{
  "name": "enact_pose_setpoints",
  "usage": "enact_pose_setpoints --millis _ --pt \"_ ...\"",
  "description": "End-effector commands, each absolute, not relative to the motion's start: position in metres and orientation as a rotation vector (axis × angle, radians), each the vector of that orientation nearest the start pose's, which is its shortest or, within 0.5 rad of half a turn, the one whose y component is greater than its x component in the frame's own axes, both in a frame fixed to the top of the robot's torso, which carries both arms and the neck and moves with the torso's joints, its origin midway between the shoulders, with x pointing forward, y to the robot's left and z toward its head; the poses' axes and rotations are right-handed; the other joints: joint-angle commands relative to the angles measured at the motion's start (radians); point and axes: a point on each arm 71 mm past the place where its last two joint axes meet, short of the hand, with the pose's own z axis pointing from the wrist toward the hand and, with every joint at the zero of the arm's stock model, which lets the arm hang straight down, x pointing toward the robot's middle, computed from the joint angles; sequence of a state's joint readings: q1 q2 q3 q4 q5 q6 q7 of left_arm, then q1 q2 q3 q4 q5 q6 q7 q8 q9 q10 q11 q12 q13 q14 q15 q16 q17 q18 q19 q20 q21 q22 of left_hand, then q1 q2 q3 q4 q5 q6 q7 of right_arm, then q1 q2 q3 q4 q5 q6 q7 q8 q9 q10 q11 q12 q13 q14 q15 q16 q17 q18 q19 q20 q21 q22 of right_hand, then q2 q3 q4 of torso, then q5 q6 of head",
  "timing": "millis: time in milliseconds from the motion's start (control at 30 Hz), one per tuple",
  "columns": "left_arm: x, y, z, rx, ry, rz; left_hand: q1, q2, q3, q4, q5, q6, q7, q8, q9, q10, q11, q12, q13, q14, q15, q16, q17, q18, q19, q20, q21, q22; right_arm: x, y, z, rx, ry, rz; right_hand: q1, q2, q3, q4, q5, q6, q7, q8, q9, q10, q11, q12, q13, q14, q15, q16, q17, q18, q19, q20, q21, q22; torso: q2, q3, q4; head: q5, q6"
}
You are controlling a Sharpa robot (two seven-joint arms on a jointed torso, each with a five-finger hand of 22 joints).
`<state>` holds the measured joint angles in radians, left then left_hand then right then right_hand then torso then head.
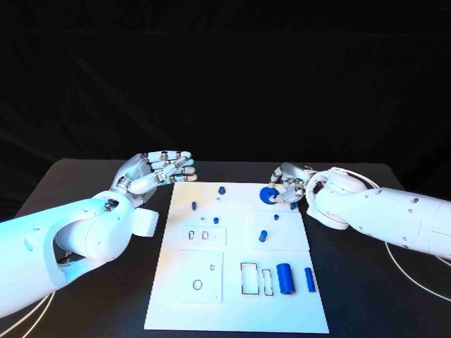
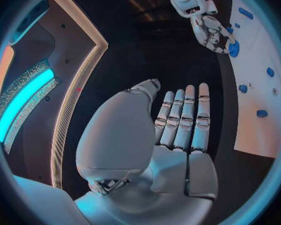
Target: Assemble the parts on the task board
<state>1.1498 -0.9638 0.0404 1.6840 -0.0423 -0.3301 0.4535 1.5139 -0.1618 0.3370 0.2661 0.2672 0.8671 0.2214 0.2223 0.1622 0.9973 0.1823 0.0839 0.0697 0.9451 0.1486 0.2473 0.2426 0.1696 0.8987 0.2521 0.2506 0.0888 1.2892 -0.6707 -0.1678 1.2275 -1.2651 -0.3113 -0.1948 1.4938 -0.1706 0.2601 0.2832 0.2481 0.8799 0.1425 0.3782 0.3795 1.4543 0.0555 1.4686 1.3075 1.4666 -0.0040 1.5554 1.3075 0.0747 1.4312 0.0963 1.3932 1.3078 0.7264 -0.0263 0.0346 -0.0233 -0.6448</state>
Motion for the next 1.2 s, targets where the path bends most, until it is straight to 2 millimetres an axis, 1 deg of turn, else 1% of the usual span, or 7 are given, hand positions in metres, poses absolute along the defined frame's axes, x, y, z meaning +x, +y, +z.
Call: enact_pose_setpoints --millis 33,67,333,467,600,933,1200 --pt "0.460 0.220 -0.152 -1.048 1.329 -1.651 0.001 -0.006 0.007 -0.001 -0.006 -0.007 0.015 -0.003 0.002 0.004 0.005 -0.005 -0.001 -0.009 0.000 -0.004 0.002 0.013 0.002 0.003 -0.004 -0.002 0.541 -0.209 -0.199 0.025 1.703 0.447 -0.015 -0.010 0.012 0.002 0.002 0.015 -0.004 0.000 0.000 0.008 0.002 0.006 0.125 0.095 -0.007 0.005 0.221 -0.021 0.010 0.000 0.008 0.057 0.000 0.0000 0.0003 0.001 0.002" --pt "0.460 0.220 -0.152 -1.048 1.329 -1.650 0.001 -0.006 0.007 -0.001 -0.006 -0.007 0.015 -0.003 0.002 0.004 0.005 -0.005 -0.001 -0.009 0.000 -0.004 0.002 0.013 0.002 0.003 -0.004 -0.002 0.539 -0.207 -0.197 0.022 1.681 0.449 -0.041 -0.014 0.022 0.005 0.001 0.019 -0.005 -0.003 -0.004 0.010 0.001 0.007 0.127 0.095 -0.008 0.005 0.222 -0.022 0.012 -0.001 0.010 0.060 0.000 0.0003 0.0001 0.002 0.002" --pt "0.461 0.221 -0.153 -1.049 1.330 -1.649 0.003 -0.005 0.008 -0.002 -0.006 -0.007 0.015 -0.003 0.002 0.004 0.005 -0.006 -0.001 -0.009 0.000 -0.004 0.002 0.014 0.002 0.003 -0.004 -0.002 0.528 -0.188 -0.186 -0.008 1.594 0.488 -0.060 -0.017 0.031 0.005 0.001 0.023 -0.006 -0.005 -0.006 0.014 0.001 0.009 0.131 0.096 -0.008 0.006 0.226 -0.024 0.017 -0.002 0.017 0.069 -0.001 -0.0023 0.0011 0.001 0.005" --pt "0.461 0.222 -0.153 -1.050 1.327 -1.647 0.003 -0.005 0.008 -0.002 -0.006 -0.007 0.015 -0.003 0.002 0.004 0.005 -0.006 -0.001 -0.009 0.000 -0.004 0.002 0.014 0.002 0.003 -0.004 -0.002 0.520 -0.168 -0.178 -0.052 1.546 0.523 -0.060 -0.017 0.033 0.004 0.001 0.024 -0.007 -0.005 -0.007 0.016 0.000 0.010 0.133 0.097 -0.009 0.006 0.228 -0.025 0.021 -0.002 0.022 0.075 -0.001 0.0006 0.0007 0.000 0.006" --pt "0.461 0.222 -0.153 -1.050 1.325 -1.647 0.003 -0.005 0.008 -0.002 -0.006 -0.007 0.015 -0.003 0.002 0.004 0.005 -0.006 -0.001 -0.009 0.000 -0.004 0.002 0.014 0.002 0.003 -0.004 -0.002 0.515 -0.146 -0.175 -0.101 1.523 0.550 -0.060 -0.017 0.037 0.002 0.001 0.025 -0.007 -0.006 -0.007 0.017 -0.001 0.011 0.133 0.097 -0.009 0.007 0.231 -0.027 0.025 -0.002 0.027 0.081 0.000 -0.0008 0.0002 0.003 0.008" --pt "0.462 0.221 -0.153 -1.049 1.324 -1.649 0.002 -0.005 0.010 -0.003 -0.006 -0.007 0.015 -0.003 0.002 0.004 0.005 -0.006 -0.001 -0.010 0.000 -0.005 0.003 0.014 0.002 0.003 -0.004 -0.002 0.511 -0.105 -0.180 -0.175 1.500 0.586 -0.062 -0.019 0.046 0.000 0.002 0.022 -0.007 -0.010 -0.010 0.016 -0.001 0.010 0.132 0.097 -0.010 0.007 0.231 -0.027 0.024 -0.003 0.026 0.080 0.002 -0.0022 0.0008 0.006 0.008" --pt "0.462 0.220 -0.153 -1.048 1.325 -1.651 0.002 -0.005 0.010 -0.003 -0.006 -0.007 0.015 -0.003 0.002 0.004 0.005 -0.006 -0.001 -0.010 0.000 -0.005 0.003 0.014 0.002 0.003 -0.004 -0.002 0.511 -0.085 -0.188 -0.202 1.512 0.593 -0.062 -0.020 0.049 -0.001 0.002 0.022 -0.007 -0.011 -0.011 0.015 -0.001 0.009 0.131 0.097 -0.010 0.007 0.231 -0.027 0.025 -0.003 0.026 0.081 0.003 -0.0005 0.0014 0.006 0.007"
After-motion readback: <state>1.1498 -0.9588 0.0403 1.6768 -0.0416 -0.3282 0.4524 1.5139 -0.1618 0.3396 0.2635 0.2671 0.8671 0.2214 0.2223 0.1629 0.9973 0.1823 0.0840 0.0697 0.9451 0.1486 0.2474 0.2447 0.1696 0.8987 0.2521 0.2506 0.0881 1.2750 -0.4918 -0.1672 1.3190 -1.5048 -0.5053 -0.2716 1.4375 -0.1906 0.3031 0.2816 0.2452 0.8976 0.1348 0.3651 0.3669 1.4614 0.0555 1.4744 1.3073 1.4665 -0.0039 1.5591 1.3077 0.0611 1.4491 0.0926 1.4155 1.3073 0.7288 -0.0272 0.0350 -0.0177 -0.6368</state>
